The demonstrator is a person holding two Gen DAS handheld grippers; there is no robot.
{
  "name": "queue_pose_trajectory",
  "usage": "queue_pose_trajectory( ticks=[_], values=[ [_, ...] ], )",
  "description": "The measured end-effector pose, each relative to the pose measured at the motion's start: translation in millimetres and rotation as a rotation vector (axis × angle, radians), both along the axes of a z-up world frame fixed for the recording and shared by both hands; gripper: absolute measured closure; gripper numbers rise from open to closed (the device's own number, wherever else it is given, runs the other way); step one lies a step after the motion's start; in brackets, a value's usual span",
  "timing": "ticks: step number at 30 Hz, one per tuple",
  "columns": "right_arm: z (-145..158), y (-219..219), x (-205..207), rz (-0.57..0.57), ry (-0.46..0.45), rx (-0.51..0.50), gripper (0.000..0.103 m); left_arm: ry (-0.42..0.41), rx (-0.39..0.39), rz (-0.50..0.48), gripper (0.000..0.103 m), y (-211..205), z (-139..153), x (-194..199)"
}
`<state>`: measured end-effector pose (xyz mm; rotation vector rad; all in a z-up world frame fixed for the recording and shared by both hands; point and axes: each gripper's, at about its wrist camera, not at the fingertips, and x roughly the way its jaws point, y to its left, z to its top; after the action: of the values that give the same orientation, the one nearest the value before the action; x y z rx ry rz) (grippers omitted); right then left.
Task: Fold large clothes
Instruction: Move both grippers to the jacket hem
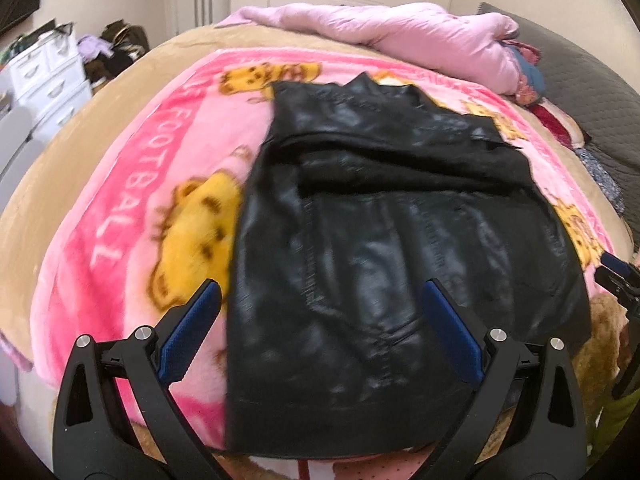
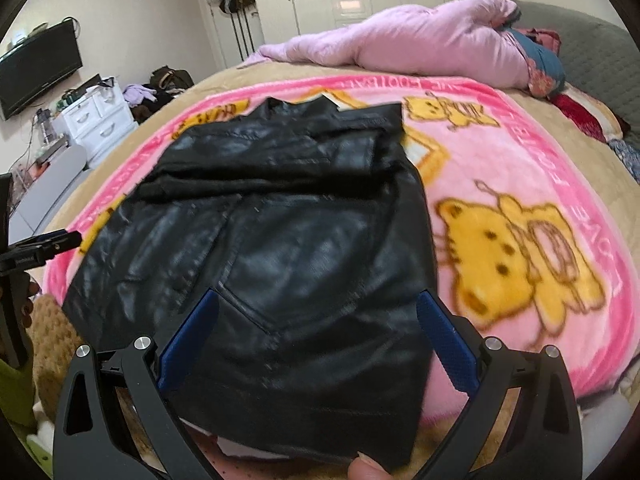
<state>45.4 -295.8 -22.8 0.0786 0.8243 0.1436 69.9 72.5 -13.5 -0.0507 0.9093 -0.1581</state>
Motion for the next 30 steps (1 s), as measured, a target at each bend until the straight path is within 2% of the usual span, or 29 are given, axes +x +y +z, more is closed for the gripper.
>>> queue_pose_trajectory(
  ticks=[12, 16, 21, 22, 23, 25, 27, 29, 30],
  values=[
    [-31, -32, -16, -0.039, 0.098, 0.044, 0.004, 0.103, -0.014, 0.095, 0.009, 51, -42, -14],
    [-40, -31, -19, -0.016, 0.126, 0.045, 0.004, 0.117, -0.003, 0.061, 0.009, 53, -54, -25],
    [-55, -31, -20, 0.001, 0.183, 0.068, 0.006, 0.093, -0.008, 0.013, 0.01, 53, -65, -40],
    [-57, -30, -20, 0.009, 0.193, 0.078, 0.01, 0.088, -0.013, 0.01, 0.012, 53, -65, -41],
    [-59, -29, -19, 0.016, 0.199, 0.083, 0.023, 0.087, -0.019, 0.005, 0.015, 53, -65, -42],
    [-61, -28, -19, 0.023, 0.202, 0.071, 0.025, 0.075, -0.037, -0.008, 0.03, 51, -62, -42],
    [-61, -28, -20, 0.027, 0.2, 0.068, 0.031, 0.068, -0.035, -0.018, 0.04, 48, -60, -41],
    [-59, -29, -22, 0.031, 0.194, 0.057, 0.042, 0.06, -0.029, -0.021, 0.042, 45, -58, -40],
    [-58, -30, -23, 0.032, 0.19, 0.055, 0.044, 0.056, -0.034, -0.019, 0.042, 45, -58, -38]
  ],
)
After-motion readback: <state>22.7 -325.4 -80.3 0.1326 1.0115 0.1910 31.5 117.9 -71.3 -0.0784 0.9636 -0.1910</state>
